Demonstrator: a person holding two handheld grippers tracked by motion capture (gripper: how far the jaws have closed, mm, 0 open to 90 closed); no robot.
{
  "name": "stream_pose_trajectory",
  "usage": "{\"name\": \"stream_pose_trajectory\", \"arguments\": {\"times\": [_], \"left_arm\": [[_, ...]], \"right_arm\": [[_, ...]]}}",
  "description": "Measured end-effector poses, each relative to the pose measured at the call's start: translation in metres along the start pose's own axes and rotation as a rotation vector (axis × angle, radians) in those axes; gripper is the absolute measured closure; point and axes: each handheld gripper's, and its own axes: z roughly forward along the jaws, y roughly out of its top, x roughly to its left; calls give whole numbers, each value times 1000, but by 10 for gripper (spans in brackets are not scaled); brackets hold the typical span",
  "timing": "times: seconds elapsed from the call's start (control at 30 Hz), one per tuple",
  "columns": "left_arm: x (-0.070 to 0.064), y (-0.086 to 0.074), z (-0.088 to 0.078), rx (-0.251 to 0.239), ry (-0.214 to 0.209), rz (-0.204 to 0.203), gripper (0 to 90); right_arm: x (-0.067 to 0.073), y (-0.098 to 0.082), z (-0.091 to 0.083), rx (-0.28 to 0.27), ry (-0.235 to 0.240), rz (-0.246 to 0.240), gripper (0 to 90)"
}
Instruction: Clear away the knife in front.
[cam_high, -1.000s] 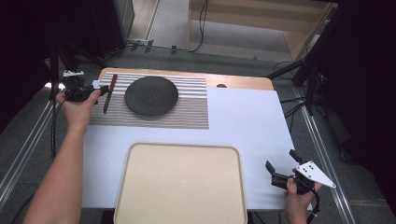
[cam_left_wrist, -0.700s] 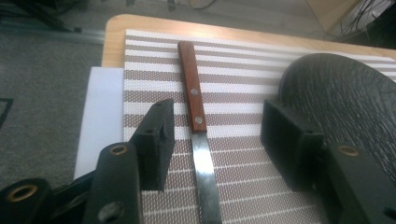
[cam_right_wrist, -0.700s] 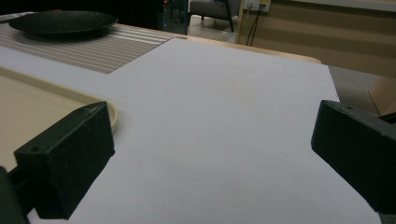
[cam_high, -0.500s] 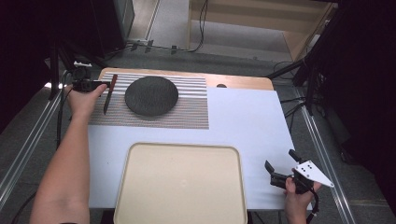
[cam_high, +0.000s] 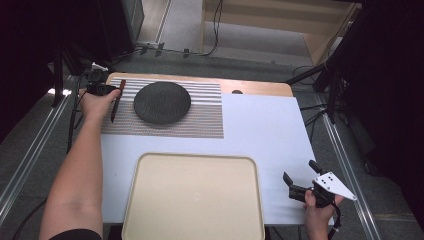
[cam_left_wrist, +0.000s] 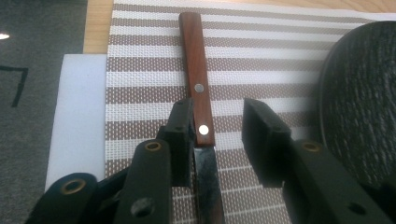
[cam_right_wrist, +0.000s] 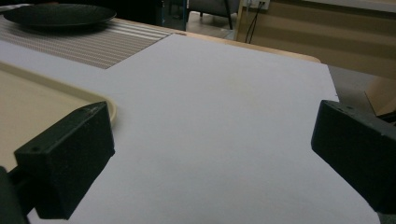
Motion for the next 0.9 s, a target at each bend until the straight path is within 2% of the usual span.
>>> {"name": "stream_pose_trajectory", "arguments": {"times": [0.1,0.2,0.3,0.4,0.43,0.47,0.5,0.57,0.6,0.63,0.7,0.77,0.9], "left_arm": [[1,0,4,3,24,0,649],[2,-2,11,16,31,-24,683],[1,-3,14,25,28,-27,688],[0,-3,16,25,45,-19,700],[-3,-4,17,25,88,9,741],[-3,-4,17,25,88,9,755],[-8,-5,18,25,124,48,759],[-9,-4,18,35,130,53,766],[-9,-4,18,35,130,53,767],[-6,-4,17,35,99,20,769],[-4,-5,15,35,90,16,771],[-5,-6,14,37,88,31,772],[-4,-8,11,37,57,36,773]], "right_arm": [[0,0,0,1,-1,1,0],[0,0,0,0,-3,-4,0],[1,0,1,6,-6,-5,0],[1,0,1,7,-8,-6,0],[1,0,1,7,-8,-6,0],[1,0,1,7,-9,-7,0],[1,0,1,8,-10,-5,0],[1,0,1,8,-12,-6,0],[1,0,1,8,-12,-6,0],[1,0,1,7,-10,-8,0],[1,0,0,5,-9,-7,0],[1,0,0,5,-10,-6,0],[1,0,1,3,-8,-9,0]]}}
